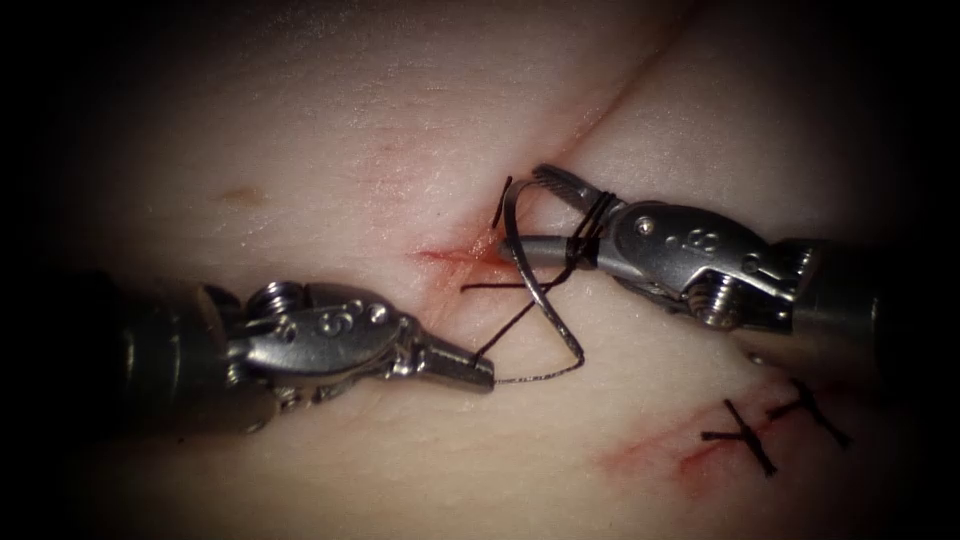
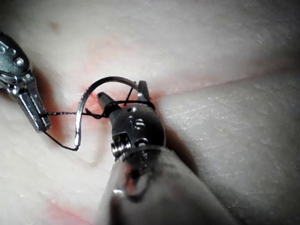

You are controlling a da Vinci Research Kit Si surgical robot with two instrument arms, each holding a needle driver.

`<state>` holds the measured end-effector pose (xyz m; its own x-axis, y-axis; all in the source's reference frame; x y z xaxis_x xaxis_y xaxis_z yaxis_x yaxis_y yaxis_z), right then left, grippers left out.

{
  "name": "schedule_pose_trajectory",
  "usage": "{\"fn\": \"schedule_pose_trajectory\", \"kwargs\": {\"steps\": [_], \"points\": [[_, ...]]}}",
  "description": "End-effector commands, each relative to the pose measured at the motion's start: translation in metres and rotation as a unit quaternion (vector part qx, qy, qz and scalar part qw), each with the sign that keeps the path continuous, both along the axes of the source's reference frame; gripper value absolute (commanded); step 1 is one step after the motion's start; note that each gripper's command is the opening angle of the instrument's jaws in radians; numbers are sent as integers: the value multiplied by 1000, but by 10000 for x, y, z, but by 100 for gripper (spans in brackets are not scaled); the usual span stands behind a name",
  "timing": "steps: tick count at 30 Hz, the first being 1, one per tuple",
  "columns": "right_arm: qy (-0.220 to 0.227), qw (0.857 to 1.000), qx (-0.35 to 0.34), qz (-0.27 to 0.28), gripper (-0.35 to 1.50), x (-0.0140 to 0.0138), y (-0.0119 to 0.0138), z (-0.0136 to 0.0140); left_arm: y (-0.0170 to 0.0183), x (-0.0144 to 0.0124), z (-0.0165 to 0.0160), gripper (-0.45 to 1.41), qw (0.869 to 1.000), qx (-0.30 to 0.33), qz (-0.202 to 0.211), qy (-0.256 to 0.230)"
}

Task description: Wound Closure

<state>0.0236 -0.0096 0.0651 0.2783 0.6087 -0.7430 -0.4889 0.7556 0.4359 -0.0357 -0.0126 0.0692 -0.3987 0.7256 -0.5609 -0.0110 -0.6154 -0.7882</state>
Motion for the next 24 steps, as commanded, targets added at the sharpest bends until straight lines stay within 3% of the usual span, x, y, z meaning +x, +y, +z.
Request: {"fn": "schedule_pose_trajectory", "kwargs": {"steps": [1, 7, 14, 24], "points": [[-1, 1000, 13, 1, 71, 13, -9, 9, -6, -5, 9, -45, 1000, 1, 1, -1], [-1, 999, 37, 11, 71, 17, -19, 18, -9, -3, 21, -45, 1000, 7, -5, 2], [5, 999, 40, 13, 71, 12, -32, 5, 3, 3, 37, -45, 1000, 11, -20, 10], [8, 999, 45, 17, 64, 26, -25, 0, 0, 3, 38, -45, 1000, 11, -22, 14]]}}
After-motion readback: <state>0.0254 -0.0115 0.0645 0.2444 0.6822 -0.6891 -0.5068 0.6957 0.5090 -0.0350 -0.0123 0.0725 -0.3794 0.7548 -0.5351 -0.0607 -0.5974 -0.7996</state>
